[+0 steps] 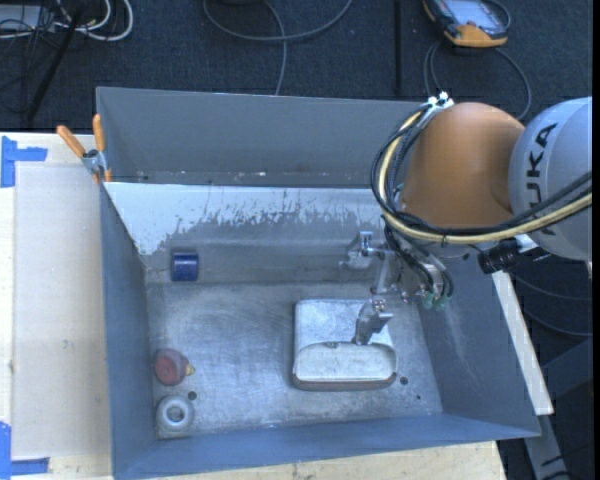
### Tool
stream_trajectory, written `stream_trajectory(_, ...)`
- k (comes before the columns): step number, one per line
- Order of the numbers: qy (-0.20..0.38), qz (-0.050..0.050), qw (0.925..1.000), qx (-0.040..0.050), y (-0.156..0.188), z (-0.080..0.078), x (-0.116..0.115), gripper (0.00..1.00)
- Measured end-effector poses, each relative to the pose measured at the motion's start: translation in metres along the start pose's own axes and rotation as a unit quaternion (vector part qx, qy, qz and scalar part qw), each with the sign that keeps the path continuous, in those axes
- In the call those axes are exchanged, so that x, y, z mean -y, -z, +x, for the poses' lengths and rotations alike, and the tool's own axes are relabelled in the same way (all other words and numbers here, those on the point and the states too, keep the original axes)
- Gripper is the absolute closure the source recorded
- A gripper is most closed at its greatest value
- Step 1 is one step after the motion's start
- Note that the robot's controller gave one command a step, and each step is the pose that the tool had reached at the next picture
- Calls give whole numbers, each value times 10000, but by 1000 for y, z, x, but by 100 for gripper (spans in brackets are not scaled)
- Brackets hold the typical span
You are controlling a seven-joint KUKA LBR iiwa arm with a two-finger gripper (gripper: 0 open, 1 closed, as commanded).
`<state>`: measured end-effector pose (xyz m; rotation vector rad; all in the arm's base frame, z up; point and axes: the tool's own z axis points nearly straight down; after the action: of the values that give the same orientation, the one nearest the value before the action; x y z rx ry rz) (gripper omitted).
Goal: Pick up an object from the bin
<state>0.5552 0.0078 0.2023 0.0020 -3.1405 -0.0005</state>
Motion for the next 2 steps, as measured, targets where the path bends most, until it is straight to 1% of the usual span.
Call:
stream_trajectory(1,-398,-21,9992,17,-107,-21,24,0)
stream_trajectory(2,-400,-23,9992,-63,-109,-19,24,100)
